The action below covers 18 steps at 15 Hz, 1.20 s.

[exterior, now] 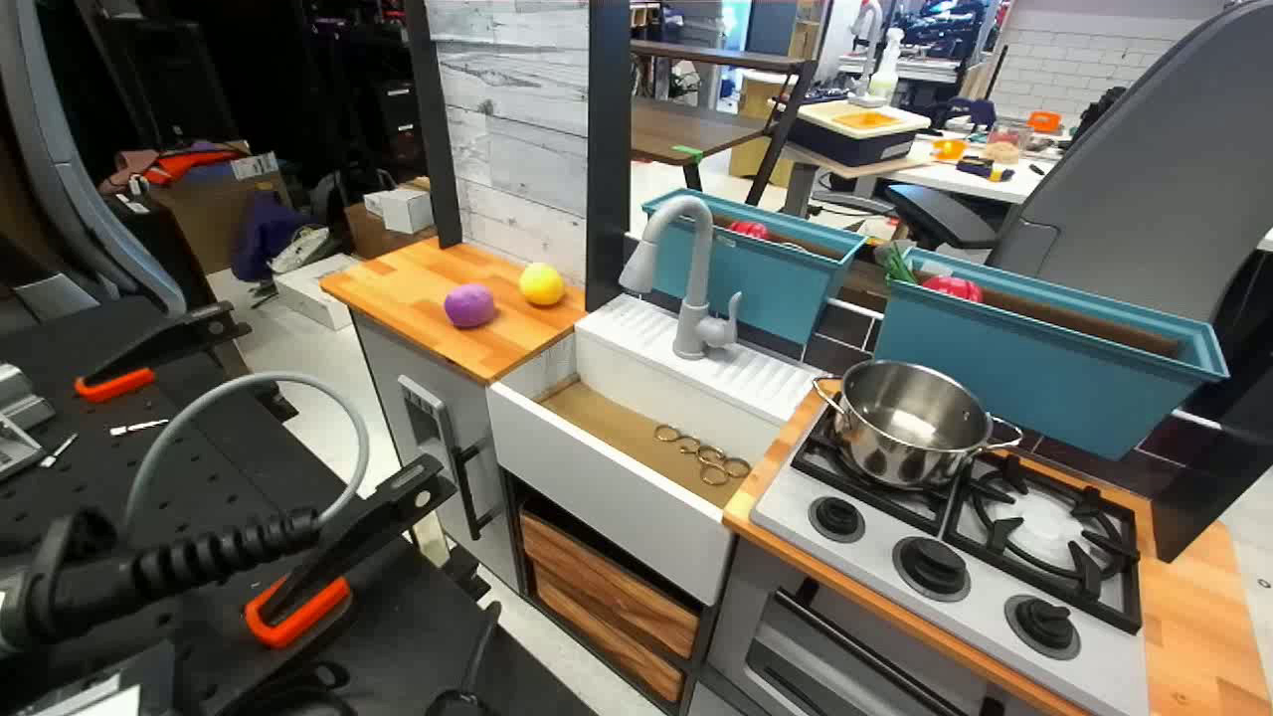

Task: Move the tap nozzle to the left

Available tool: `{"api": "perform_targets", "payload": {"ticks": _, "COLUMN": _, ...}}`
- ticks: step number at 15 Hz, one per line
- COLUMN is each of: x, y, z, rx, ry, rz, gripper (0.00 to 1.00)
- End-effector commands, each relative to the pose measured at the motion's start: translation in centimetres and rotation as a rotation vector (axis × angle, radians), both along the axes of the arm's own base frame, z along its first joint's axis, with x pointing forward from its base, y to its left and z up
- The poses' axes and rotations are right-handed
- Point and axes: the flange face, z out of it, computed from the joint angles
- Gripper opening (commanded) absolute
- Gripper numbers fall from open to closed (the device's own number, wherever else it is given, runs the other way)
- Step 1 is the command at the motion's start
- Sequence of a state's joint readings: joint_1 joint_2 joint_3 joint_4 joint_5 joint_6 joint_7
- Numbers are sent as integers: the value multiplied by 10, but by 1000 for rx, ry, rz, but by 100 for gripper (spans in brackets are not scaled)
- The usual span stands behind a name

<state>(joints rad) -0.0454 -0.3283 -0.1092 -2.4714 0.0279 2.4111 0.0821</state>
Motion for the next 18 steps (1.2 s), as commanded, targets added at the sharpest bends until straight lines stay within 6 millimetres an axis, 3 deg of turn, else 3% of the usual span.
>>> {"api": "perform_targets", "payload": {"ticks": 1, "x": 0, "y": 0, "z": 1, "rx": 0, "ry": 1, "rz": 0, "gripper": 100}}
{"api": "perform_targets", "payload": {"ticks": 6, "x": 0, "y": 0, "z": 1, "rx": 0, "ry": 1, "rz": 0, "gripper": 100}}
{"api": "perform_targets", "payload": {"ticks": 9, "x": 5, "y": 5, "z": -15, "rx": -3, "ry": -12, "rz": -34, "gripper": 100}}
{"api": "perform_targets", "payload": {"ticks": 11, "x": 7, "y": 17, "z": -37, "rx": -20, "ry": -14, "rz": -17, "gripper": 100}}
{"api": "perform_targets", "payload": {"ticks": 16, "x": 10, "y": 60, "z": -125, "rx": -130, "ry": -27, "rz": 29, "gripper": 100}}
{"api": "perform_targets", "payload": {"ticks": 18, "x": 11, "y": 61, "z": -142, "rx": -180, "ry": -33, "rz": 13, "gripper": 100}}
